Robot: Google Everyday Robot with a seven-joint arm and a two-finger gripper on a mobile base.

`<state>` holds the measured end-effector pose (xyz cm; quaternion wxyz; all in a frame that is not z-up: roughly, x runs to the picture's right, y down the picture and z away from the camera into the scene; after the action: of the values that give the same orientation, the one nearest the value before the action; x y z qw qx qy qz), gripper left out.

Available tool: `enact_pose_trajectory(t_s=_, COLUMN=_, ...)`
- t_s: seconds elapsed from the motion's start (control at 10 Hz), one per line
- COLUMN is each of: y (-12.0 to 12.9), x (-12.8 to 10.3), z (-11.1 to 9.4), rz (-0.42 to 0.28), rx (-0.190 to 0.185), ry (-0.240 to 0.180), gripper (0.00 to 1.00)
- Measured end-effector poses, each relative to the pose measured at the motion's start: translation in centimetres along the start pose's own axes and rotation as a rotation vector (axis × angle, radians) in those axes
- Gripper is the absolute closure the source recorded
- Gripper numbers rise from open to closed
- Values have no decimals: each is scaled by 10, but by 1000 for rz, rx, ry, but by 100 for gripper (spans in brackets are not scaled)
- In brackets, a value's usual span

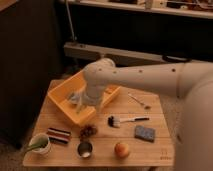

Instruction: Place grapes in tray

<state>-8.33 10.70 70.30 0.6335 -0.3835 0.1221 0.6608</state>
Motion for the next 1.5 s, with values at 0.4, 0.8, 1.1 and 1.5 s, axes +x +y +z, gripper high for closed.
enact_pose_trajectory(t_s=0.4, y=-28, x=16, z=21, rz=1, rx=-110, ry=33, gripper=35)
enact_pose_trajectory(t_s=0.8, y=-33, x=25, z=67, rz=-40, rx=0, ry=24, gripper=35)
enact_pose_trajectory(t_s=1.1, y=-23, x=15, z=101, rz=-80, rx=102, ry=-3, gripper=35)
enact_pose_trajectory(t_s=1.5, y=-15, x=12, z=132, rz=-139, rx=144, ry=70, gripper=35)
